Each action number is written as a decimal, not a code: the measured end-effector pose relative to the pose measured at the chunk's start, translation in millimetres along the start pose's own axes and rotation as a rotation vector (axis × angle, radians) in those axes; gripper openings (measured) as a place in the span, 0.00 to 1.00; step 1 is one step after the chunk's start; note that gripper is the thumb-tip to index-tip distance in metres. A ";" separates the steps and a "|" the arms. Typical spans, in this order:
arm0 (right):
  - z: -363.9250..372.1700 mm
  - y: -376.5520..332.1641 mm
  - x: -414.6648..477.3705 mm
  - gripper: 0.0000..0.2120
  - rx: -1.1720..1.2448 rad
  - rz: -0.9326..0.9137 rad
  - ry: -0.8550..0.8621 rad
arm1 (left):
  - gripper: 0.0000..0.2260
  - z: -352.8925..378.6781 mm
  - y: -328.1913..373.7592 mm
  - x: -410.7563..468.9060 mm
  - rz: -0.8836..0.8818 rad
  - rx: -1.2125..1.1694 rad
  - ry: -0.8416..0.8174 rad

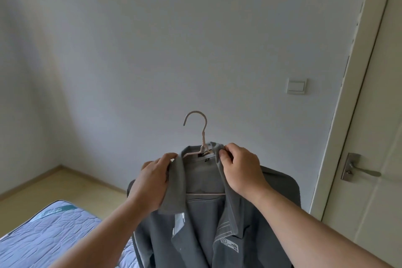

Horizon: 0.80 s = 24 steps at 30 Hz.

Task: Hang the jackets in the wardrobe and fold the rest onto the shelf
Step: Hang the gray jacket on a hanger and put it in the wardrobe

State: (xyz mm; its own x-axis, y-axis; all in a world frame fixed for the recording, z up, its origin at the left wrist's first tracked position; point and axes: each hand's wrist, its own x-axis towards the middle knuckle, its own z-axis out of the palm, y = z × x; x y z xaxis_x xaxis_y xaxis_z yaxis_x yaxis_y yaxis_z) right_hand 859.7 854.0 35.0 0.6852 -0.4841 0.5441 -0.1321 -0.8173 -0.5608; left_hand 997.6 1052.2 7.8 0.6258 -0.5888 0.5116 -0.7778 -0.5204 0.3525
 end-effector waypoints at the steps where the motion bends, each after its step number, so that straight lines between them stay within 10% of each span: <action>1: -1.5 2.2 -1.0 0.13 -0.023 0.001 0.032 | 0.24 1.9 3.5 4.8 0.035 -0.025 0.000; 6: -16.7 14.0 -2.0 0.12 0.016 0.023 0.090 | 0.16 3.7 25.7 29.5 -0.140 -0.546 0.034; 16: -52.5 34.4 -3.5 0.12 0.136 0.113 -0.057 | 0.09 30.5 57.5 53.3 0.081 -0.247 -0.028; 22: -88.3 38.6 0.2 0.11 -0.019 -0.116 0.333 | 0.05 19.2 112.3 76.9 0.267 -0.296 0.329; 24: -91.1 49.6 -8.5 0.10 -0.157 0.032 0.037 | 0.05 38.0 119.0 73.1 0.289 -0.225 0.185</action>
State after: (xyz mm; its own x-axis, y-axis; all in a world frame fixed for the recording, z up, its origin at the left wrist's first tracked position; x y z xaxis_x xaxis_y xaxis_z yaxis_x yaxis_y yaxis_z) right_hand 782.1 789.1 59.5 0.6528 -0.5190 0.5518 -0.2655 -0.8390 -0.4750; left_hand 953.0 923.7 57.4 0.3744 -0.5588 0.7400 -0.9263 -0.1897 0.3255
